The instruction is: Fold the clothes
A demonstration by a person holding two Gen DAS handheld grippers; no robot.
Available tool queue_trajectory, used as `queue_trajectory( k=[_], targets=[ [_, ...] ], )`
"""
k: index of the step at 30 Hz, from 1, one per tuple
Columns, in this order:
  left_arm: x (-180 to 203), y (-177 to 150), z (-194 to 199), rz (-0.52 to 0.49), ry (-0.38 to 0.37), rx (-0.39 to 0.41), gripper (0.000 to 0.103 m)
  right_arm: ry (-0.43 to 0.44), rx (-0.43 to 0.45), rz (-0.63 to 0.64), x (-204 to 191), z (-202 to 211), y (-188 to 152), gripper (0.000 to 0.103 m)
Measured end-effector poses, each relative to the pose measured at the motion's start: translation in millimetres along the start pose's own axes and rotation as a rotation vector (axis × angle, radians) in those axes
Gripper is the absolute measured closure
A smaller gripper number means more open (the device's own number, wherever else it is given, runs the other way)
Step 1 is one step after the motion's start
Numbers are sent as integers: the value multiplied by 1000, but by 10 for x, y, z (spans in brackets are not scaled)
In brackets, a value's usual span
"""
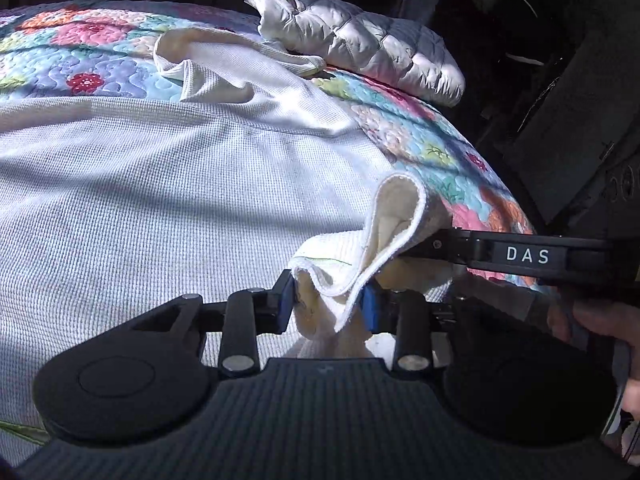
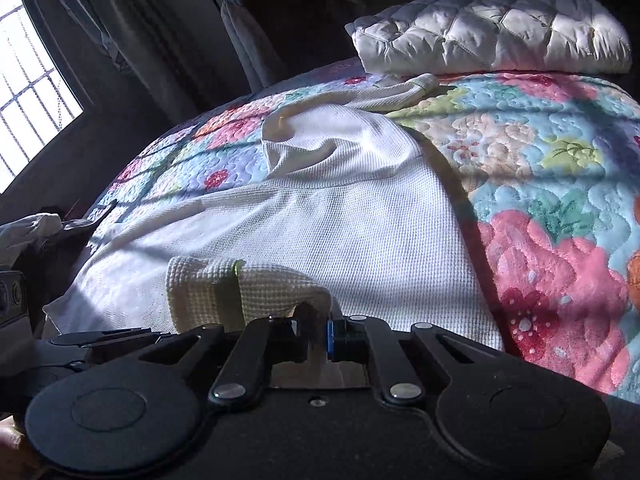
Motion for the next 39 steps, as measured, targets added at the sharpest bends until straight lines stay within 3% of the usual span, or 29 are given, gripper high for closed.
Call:
queue_trajectory(
  k=[7, 8, 9, 11, 12, 14, 18, 20, 24, 28, 30, 31, 32, 33, 34, 35, 37, 39],
  targets=[
    [185, 251, 519, -87, 81, 247, 92, 206, 111, -73, -27, 64, 89, 95],
    [221, 299, 588, -96, 86, 277, 92, 225, 118, -84, -33, 57, 99, 93],
    [236, 342, 603, -98, 100, 288, 92, 221, 122, -89, -36, 48, 106, 80],
    [228, 405, 527, -103, 114, 274, 86, 136, 122, -62, -53, 18, 123, 54],
    [195, 423, 456, -96, 131, 263, 84, 98, 114, -34, -64, 0, 129, 53],
    [84, 434, 303, -74, 174, 217, 68, 21, 60, 17, -76, -64, 126, 54],
    [-192, 347, 205, -10, 210, 152, 62, -151, -31, 10, 43, -123, 61, 54],
    [-273, 298, 203, 10, 191, 118, 53, -156, -25, -26, 127, -80, 35, 50],
    [-398, 153, 131, 45, 148, 33, 47, -142, -63, -56, 168, 35, -54, 50],
    [-441, 93, 32, 103, 94, -12, 44, -65, -104, -88, 33, 122, -186, 50],
    [-414, 93, -1, 128, 47, -12, 47, -18, -112, -79, -52, 119, -241, 50],
    [-409, 101, 4, 132, 83, -2, 81, -21, -116, -55, -83, 92, -253, 50],
    [-406, 110, 14, 135, 129, 10, 101, -29, -120, -28, -110, 64, -264, 52],
    [-399, 127, 46, 121, 201, 22, 102, -63, -115, -11, -117, 59, -256, 72],
    [-379, 144, 92, 97, 249, 40, 102, -104, -108, 5, -119, 61, -243, 85],
    [-348, 173, 148, 73, 258, 64, 102, -144, -101, 20, -121, 63, -230, 90],
    [-319, 211, 207, 45, 259, 85, 102, -185, -73, 94, -179, 88, -177, 92],
    [-406, 204, 106, 64, 271, 46, 101, -211, -93, 151, -223, 39, -176, 92]
  ],
)
Point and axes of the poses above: each gripper's, at about its wrist camera, not at the fingertips, and z roughly against the way its jaws point, x to its right, y to its top, the point moved 5 cm from there along -z, roughly the way its jaws point, and after that the axes turned 13 degrees about z, right-handed, at the moved point
